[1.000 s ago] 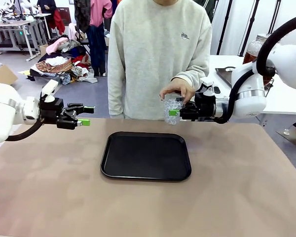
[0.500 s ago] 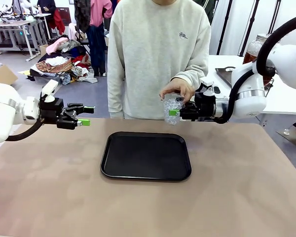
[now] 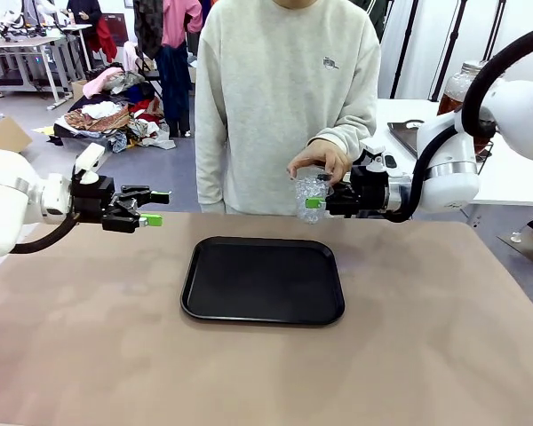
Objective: Pour the drink into the iced cup.
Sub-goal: Open the gripper to release the iced cup you were holding.
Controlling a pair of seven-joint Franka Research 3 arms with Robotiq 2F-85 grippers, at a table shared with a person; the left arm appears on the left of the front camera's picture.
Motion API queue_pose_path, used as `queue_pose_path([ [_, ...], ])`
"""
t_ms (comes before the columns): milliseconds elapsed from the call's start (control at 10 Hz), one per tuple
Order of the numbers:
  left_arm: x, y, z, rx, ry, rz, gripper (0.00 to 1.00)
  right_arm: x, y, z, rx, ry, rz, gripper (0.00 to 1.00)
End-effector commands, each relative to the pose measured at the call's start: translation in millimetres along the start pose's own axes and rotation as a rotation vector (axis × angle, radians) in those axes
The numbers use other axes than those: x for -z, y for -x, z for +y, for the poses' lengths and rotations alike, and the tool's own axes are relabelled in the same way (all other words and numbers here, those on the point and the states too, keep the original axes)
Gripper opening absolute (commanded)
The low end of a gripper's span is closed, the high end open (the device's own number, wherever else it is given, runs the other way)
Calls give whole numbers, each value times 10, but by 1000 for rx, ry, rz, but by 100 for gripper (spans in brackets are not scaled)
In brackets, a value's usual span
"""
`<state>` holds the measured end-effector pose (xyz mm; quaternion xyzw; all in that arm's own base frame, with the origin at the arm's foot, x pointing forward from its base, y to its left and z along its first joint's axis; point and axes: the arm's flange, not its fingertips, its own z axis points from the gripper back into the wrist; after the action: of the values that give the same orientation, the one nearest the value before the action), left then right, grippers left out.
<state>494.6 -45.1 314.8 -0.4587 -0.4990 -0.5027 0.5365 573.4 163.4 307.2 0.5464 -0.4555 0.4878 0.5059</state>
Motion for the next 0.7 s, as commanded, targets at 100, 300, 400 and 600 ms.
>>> queue_pose_path([
  [100, 3, -8, 0, 2, 0, -1, 100, -138, -54, -28, 48, -17, -18, 100],
  [300, 3, -8, 0, 2, 0, -1, 100, -296, 0, 40, 60, 6, -17, 100],
  [400, 3, -8, 0, 2, 0, -1, 100, -365, 34, 75, 63, 16, -17, 100],
  [600, 3, -8, 0, 2, 0, -1, 100, -505, 128, 157, 69, 29, -18, 100],
])
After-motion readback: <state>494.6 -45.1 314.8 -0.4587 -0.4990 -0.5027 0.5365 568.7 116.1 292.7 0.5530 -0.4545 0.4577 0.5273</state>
